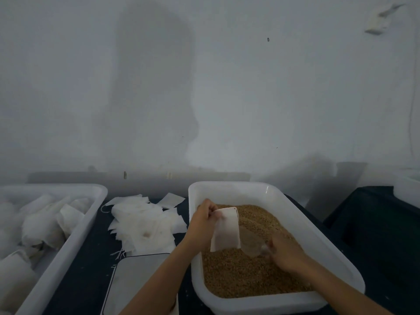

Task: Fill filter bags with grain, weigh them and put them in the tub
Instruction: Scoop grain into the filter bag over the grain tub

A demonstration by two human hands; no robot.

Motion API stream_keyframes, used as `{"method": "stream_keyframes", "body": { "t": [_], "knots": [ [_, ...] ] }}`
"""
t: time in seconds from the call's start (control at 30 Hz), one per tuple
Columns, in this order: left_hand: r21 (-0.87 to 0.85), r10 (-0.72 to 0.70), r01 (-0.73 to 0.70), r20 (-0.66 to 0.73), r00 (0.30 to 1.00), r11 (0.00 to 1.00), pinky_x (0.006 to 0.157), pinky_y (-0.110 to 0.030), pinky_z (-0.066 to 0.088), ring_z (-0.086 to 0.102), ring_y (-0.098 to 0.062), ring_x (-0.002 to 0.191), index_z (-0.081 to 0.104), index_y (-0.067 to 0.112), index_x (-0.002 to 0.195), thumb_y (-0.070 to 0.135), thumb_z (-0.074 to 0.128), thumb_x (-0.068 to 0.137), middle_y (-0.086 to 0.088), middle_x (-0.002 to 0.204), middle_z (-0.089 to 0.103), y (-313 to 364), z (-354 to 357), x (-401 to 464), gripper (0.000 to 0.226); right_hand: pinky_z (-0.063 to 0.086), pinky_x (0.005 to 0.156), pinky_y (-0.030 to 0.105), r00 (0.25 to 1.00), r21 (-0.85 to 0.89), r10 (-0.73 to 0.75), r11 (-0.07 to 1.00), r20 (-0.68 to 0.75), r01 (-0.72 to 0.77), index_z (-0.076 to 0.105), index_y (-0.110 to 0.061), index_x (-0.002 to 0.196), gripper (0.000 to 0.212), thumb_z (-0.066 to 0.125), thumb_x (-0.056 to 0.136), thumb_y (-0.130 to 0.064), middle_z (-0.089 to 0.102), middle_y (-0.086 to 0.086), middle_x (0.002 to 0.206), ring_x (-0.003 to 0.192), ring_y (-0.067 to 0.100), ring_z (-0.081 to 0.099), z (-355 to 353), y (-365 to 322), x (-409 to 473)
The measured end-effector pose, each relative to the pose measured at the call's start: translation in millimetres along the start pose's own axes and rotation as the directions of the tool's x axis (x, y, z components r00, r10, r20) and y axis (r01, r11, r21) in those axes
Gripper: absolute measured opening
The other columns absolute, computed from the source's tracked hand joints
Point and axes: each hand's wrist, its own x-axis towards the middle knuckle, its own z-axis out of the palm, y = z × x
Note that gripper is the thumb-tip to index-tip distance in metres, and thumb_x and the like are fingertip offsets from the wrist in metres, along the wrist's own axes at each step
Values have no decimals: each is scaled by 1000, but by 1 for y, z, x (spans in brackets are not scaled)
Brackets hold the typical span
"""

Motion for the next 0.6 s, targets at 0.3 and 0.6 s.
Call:
{"method": "stream_keyframes", "body": {
  "t": [0.3, 0.6],
  "knots": [
    [-215, 113, -125, -64, 991, 969, 64, -20, 37, 45, -8, 66, 49, 15, 77, 6, 52, 93, 5, 69, 49, 21, -27, -16, 18, 47, 68, 15, 945, 561, -261, 761, -197, 327, 60, -38, 99, 9, 56, 91, -39, 64, -18, 98, 91, -1, 61, -17, -60, -13],
    [-230, 202, -242, -186, 962, 942, 69, -16, 46, 57, -1, 77, 52, 17, 88, 7, 56, 91, 8, 86, 59, 35, -90, -46, 12, 58, 72, 31, 932, 827, -282, 450, -226, 337, 70, -20, 91, 7, 65, 86, -17, 74, 2, 91, 84, 16, 70, 0, -143, -35]
  ]
}}
